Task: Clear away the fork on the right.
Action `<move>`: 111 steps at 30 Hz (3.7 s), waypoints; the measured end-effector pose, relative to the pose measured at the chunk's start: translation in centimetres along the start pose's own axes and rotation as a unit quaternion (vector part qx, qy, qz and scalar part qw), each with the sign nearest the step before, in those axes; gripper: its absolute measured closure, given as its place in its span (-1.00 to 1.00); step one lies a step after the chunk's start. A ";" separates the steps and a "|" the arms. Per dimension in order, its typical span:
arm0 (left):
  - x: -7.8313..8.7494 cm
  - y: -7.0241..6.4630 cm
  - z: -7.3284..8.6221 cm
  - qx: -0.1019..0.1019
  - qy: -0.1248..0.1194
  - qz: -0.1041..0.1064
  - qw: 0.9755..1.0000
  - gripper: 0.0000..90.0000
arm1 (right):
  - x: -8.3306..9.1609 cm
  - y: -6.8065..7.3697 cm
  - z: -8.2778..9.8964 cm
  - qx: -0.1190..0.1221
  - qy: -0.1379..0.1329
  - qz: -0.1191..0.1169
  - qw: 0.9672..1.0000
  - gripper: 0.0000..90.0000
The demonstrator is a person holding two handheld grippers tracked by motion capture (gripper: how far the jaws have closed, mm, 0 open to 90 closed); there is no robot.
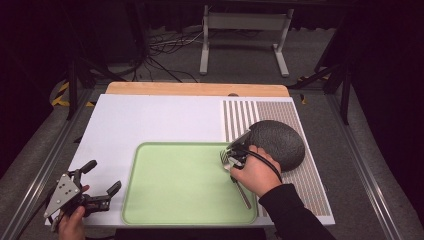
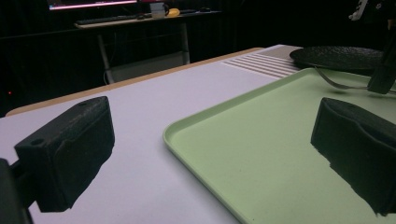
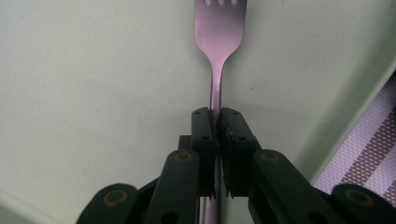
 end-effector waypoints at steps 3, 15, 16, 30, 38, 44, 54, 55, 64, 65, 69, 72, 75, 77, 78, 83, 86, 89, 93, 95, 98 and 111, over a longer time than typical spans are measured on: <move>0.0 0.0 0.0 0.000 0.001 0.001 1.000 -0.99 | -0.2 0.0 0.0 -0.001 0.002 0.000 1.000 0.87; 0.0 0.0 0.0 0.000 0.000 0.001 1.000 -0.99 | 0.1 0.2 0.0 0.001 -0.008 -0.004 1.000 0.69; -0.1 0.0 0.0 0.000 -0.001 0.001 1.000 -0.99 | 0.2 0.3 0.0 0.003 -0.013 -0.007 1.000 0.65; -0.1 -0.1 0.0 -0.003 0.002 0.002 1.000 -0.99 | 0.9 1.2 -0.9 0.130 -0.194 -0.035 0.972 -0.61; -0.1 -0.1 0.0 -0.003 0.001 0.002 1.000 -0.99 | 0.2 1.8 -1.4 0.172 -0.253 -0.096 0.947 -0.53; -0.1 -0.1 0.0 -0.003 0.000 0.002 1.000 -0.99 | -0.6 1.9 -1.5 0.189 -0.252 -0.090 0.945 0.08; -0.1 -0.1 0.0 -0.003 0.000 0.002 1.000 -0.99 | -1.4 1.0 -1.8 0.210 -0.227 -0.030 0.950 0.87; -0.1 -0.1 0.0 -0.002 0.002 0.003 1.000 -0.99 | -1.6 0.9 -1.9 0.214 -0.226 -0.027 0.950 0.89; -0.1 -0.1 0.0 -0.003 0.000 0.003 1.000 -0.99 | -2.2 0.7 -2.0 0.216 -0.210 -0.006 0.954 1.00; -0.1 -0.1 0.0 -0.003 0.001 0.003 1.000 -0.99 | -2.2 0.6 -2.0 0.216 -0.210 -0.001 0.954 1.00; -0.2 -0.1 0.0 -0.002 0.002 0.003 1.000 -0.99 | -2.3 0.4 -1.9 0.212 -0.209 -0.002 0.955 1.00; -0.2 -0.1 0.0 -0.004 0.001 0.002 1.000 -0.99 | -2.2 0.3 -1.9 0.212 -0.209 0.002 0.955 1.00; -0.1 -0.1 0.0 -0.002 0.002 0.003 1.000 -0.99 | -2.2 0.1 -1.9 0.211 -0.210 0.008 0.955 1.00; -0.1 -0.1 0.0 -0.001 0.002 0.003 1.000 -0.99 | -2.1 -0.4 -1.9 0.208 -0.209 0.012 0.955 1.00; -0.2 -0.1 0.0 -0.001 0.002 0.003 1.000 -0.99 | -2.1 -0.5 -1.9 0.208 -0.210 0.014 0.955 1.00; -0.2 -0.1 0.0 -0.001 0.002 0.003 1.000 -0.99 | -1.9 -1.5 -1.9 0.195 -0.209 0.021 0.958 1.00; -0.2 -0.1 0.1 0.000 0.002 0.003 1.000 -0.99 | -1.9 -1.9 -1.8 0.191 -0.207 0.024 0.959 1.00; -0.2 -0.1 0.1 0.000 0.003 0.002 1.000 -0.99 | -1.9 -2.3 -1.7 0.185 -0.207 0.028 0.960 1.00; -0.2 -0.1 0.1 0.000 0.003 0.002 1.000 -0.99 | -1.8 -2.8 -1.6 0.178 -0.207 0.031 0.962 1.00; -0.2 -0.1 0.1 0.000 0.003 0.003 1.000 -0.99 | -1.8 -3.0 -1.6 0.174 -0.205 0.033 0.963 1.00; -0.2 -0.1 0.1 0.000 0.003 0.002 1.000 -0.99 | -1.7 -3.2 -1.5 0.168 -0.204 0.034 0.964 1.00; -0.2 -0.1 0.1 -0.001 0.003 0.002 1.000 -0.99 | -1.5 -4.0 -1.2 0.155 -0.202 0.041 0.966 1.00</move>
Point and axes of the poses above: each handheld gripper's, and its own axes: x roughly backward along the jaws, z roughly out of its underside, y roughly to its left, the point moved 2 cm from there along -x, roughly forward along the jaws, and after that the axes turned 4 degrees about y, right-handed, at the moved point
